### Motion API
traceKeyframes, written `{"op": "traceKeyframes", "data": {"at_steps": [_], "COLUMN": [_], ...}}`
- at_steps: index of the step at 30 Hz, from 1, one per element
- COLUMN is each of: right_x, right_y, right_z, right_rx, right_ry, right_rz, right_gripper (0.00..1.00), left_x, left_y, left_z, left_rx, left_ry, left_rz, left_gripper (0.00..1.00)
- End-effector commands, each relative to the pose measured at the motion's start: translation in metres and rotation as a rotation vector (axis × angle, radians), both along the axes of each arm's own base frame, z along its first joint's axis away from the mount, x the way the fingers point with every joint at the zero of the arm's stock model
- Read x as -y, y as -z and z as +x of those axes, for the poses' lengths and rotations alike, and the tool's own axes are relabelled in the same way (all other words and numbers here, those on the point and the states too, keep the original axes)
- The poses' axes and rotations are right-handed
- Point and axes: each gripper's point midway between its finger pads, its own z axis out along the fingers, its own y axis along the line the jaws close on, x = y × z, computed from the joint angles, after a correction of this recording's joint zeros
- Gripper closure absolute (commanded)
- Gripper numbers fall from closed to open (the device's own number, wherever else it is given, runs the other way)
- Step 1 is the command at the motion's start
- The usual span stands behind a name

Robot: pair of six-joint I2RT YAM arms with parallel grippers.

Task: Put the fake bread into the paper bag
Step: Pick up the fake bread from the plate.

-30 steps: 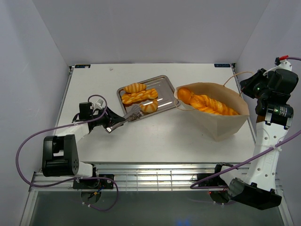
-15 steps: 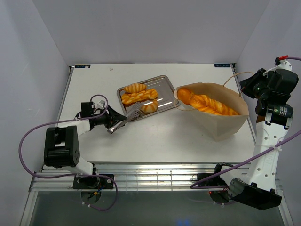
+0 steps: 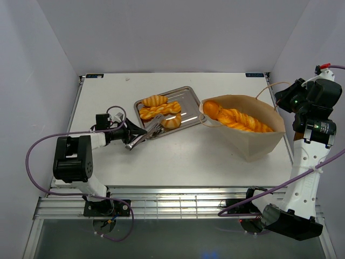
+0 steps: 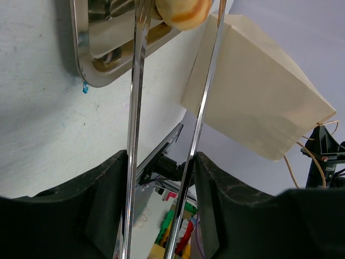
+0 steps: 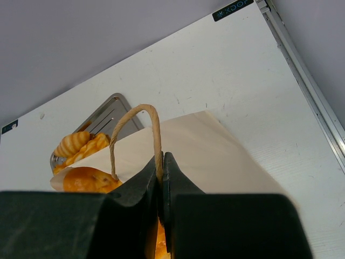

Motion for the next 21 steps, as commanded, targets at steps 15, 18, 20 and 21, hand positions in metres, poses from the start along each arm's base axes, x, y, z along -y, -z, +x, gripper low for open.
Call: {"op": "traceKeyframes", "data": {"at_steps": [15, 18, 20, 21], "right_x": [0.002, 0.001, 0.001, 0.001], "right_y": [-0.032, -0.034, -0.037, -0.037], "right_z": [-0.001, -0.001, -0.001, -0.002], "right_rx": [0.112, 0.115, 0.122, 0.124], "right_ry": [0.007, 0.003, 0.006, 0.008], "right_rz": [-0.035, -0.032, -0.035, -0.036], "right_gripper": [0.92, 0.92, 0.92, 0.92], "left_x": [0.02, 0.017, 0.013, 0.011], "left_y": [-0.012, -0.023, -0.041, -0.047], "left_z": [0.015, 0.019, 0.02, 0.023], "left_rx": [0.093, 0.137, 0.189, 0.21], "left_ry": [0.063, 0.053, 0.051, 0.039], "left_rz": [0.021, 0.064, 0.106, 0.13], "left_gripper": [0.81, 0.91, 0.93, 0.95]}}
